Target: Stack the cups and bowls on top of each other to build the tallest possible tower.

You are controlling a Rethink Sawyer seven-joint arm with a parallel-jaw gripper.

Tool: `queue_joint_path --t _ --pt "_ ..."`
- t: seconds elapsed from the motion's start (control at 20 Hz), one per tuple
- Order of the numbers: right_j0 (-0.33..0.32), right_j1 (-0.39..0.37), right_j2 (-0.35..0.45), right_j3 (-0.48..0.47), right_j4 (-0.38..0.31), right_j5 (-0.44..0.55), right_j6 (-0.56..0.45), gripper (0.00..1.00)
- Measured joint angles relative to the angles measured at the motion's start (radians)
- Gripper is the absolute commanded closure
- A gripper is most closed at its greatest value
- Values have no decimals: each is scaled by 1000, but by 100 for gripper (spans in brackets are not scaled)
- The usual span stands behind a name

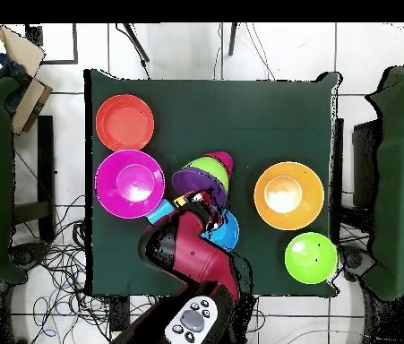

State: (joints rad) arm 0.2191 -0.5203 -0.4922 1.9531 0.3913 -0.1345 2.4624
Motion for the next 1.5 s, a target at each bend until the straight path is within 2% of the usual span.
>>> queue_joint_path --t 0.6,1.25,1.5 --pt "-6 0 -18 0 0 3 0 0" --pt "-55 -3 -18 0 -1 3 0 0" --pt "-58 -19 -18 -11 -53 4 0 0"
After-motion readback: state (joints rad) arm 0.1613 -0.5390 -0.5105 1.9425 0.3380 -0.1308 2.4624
